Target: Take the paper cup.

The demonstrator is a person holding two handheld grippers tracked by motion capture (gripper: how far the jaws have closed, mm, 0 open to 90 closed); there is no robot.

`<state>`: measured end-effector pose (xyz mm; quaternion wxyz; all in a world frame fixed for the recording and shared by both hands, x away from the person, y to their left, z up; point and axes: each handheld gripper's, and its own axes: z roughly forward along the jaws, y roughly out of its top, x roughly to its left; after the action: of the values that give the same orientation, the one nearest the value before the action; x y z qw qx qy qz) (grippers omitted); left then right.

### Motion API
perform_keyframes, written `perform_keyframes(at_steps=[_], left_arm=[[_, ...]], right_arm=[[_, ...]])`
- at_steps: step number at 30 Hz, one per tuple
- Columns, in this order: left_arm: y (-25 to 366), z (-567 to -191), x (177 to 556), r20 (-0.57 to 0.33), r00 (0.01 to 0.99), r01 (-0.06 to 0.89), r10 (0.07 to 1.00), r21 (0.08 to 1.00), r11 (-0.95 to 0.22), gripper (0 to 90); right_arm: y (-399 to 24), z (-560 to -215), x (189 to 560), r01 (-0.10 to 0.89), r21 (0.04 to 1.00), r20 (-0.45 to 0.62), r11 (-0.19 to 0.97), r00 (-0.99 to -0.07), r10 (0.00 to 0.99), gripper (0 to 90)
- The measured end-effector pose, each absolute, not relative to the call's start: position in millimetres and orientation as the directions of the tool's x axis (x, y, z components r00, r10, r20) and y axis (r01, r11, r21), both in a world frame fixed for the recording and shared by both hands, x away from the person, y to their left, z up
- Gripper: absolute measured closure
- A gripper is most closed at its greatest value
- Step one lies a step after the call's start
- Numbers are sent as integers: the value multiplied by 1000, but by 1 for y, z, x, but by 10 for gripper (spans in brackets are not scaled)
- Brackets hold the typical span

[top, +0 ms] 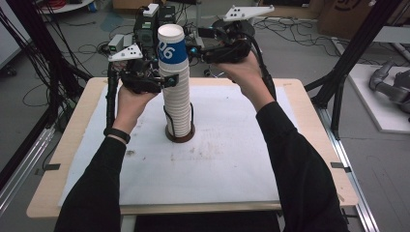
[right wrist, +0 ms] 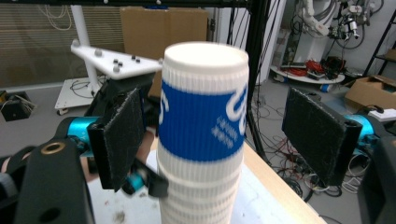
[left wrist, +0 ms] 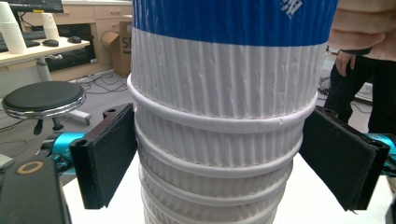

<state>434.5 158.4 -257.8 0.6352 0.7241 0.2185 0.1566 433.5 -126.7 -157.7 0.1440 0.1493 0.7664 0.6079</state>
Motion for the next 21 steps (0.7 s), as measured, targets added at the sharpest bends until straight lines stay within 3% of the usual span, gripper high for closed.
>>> perform_keyframes(at_steps=[15, 21], left_arm=[[158, -257, 435, -44, 857, 116, 514, 987, -109, 135], [158, -257, 434, -42, 858, 114, 512, 987, -111, 135]], right_arm=[[-80, -147, 450, 120, 970, 25, 213, -916, 400, 210], [-73, -149, 452, 121, 965, 15, 231, -911, 412, 301]])
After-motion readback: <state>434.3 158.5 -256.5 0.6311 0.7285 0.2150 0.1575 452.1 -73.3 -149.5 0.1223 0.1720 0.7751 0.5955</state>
